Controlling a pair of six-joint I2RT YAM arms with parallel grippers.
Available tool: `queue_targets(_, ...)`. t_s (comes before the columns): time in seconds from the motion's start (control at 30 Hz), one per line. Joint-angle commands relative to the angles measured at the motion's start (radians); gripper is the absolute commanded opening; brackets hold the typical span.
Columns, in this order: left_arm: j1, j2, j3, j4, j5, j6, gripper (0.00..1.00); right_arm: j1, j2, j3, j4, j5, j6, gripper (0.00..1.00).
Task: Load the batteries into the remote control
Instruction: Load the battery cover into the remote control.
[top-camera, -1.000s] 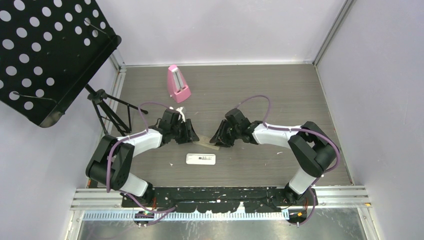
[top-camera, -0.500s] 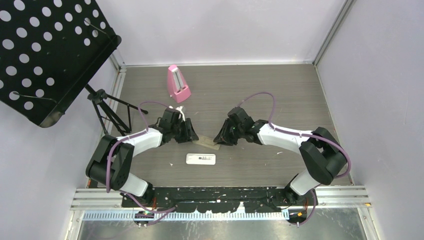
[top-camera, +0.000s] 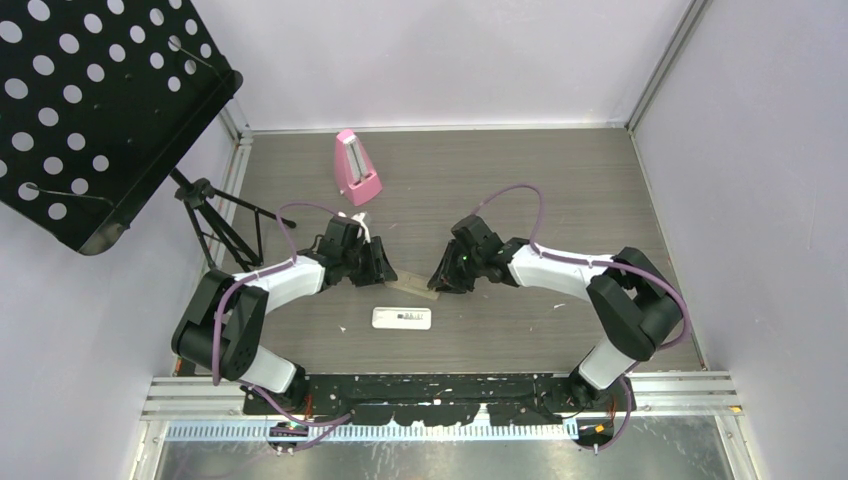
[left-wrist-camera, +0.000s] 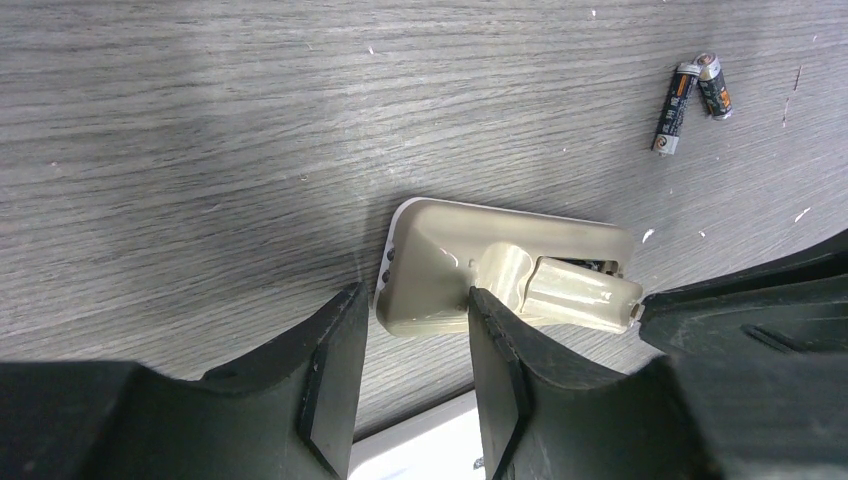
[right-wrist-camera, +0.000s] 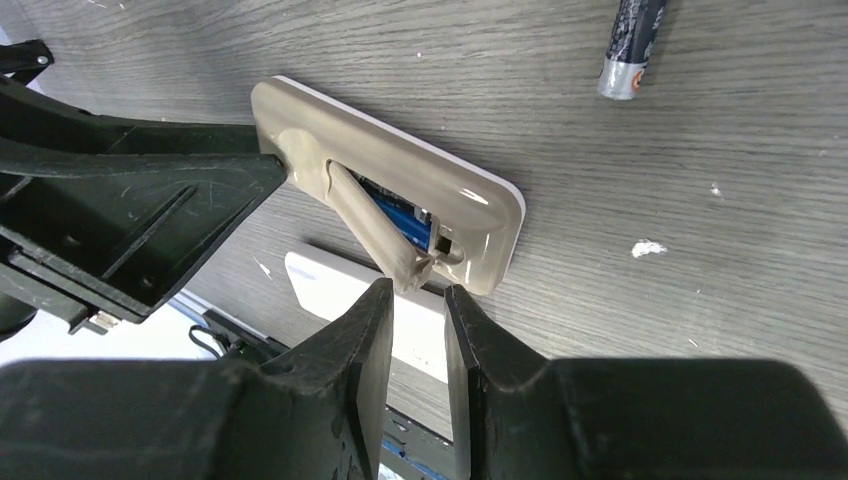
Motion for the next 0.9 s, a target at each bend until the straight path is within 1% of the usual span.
queue_targets(0.0, -0.003, -0.001, 0.037, -0.003, 0.009, 0.004, 0.44, 0.003, 0.024, 0.050, 0.023, 0.005, -0.015, 0.31)
queue_targets(0.1, -0.003, 0.003, 0.038, 0.000, 0.014, 0.003, 0.44, 0.003, 0.041, 0.054, 0.045, 0.003, -0.017, 0.29)
queue_targets(0.13, -0.003, 0.005, 0.039, -0.001, 0.016, 0.004, 0.44, 0.003, 0.046, 0.056, 0.049, 0.003, -0.016, 0.27)
queue_targets(0.17, -0.003, 0.005, 0.039, 0.000, 0.017, 0.004, 0.44, 0.003, 0.050, 0.099, 0.054, 0.003, -0.017, 0.25)
queue_targets(0.2, -0.003, 0.006, 0.040, -0.001, 0.019, 0.004, 0.44, 0.003, 0.054, 0.065, 0.057, 0.004, -0.017, 0.22)
queue_targets(0.37, -0.003, 0.009, 0.042, 0.000, 0.024, 0.009, 0.44, 0.003, 0.074, 0.067, 0.060, 0.012, -0.029, 0.09)
queue_targets(0.47, -0.003, 0.011, 0.044, 0.000, 0.027, 0.011, 0.44, 0.003, 0.082, 0.070, 0.050, 0.018, -0.040, 0.06)
queue_targets(0.6, -0.003, 0.011, 0.044, 0.000, 0.029, 0.012, 0.44, 0.003, 0.093, 0.065, 0.045, 0.012, -0.045, 0.05)
queue_targets(0.67, -0.003, 0.010, 0.044, -0.002, 0.027, 0.012, 0.44, 0.003, 0.088, 0.063, 0.034, 0.011, -0.045, 0.08)
queue_targets(0.73, -0.003, 0.006, 0.042, -0.007, 0.015, 0.011, 0.44, 0.003, 0.066, 0.059, 0.019, 0.023, -0.047, 0.17)
queue_targets(0.77, -0.002, 0.002, 0.042, -0.009, 0.007, 0.011, 0.44, 0.003, 0.050, 0.058, 0.009, 0.035, -0.049, 0.23)
queue_targets(0.87, -0.003, -0.004, 0.041, -0.014, -0.006, 0.013, 0.44, 0.003, -0.003, 0.065, -0.024, 0.065, -0.065, 0.33)
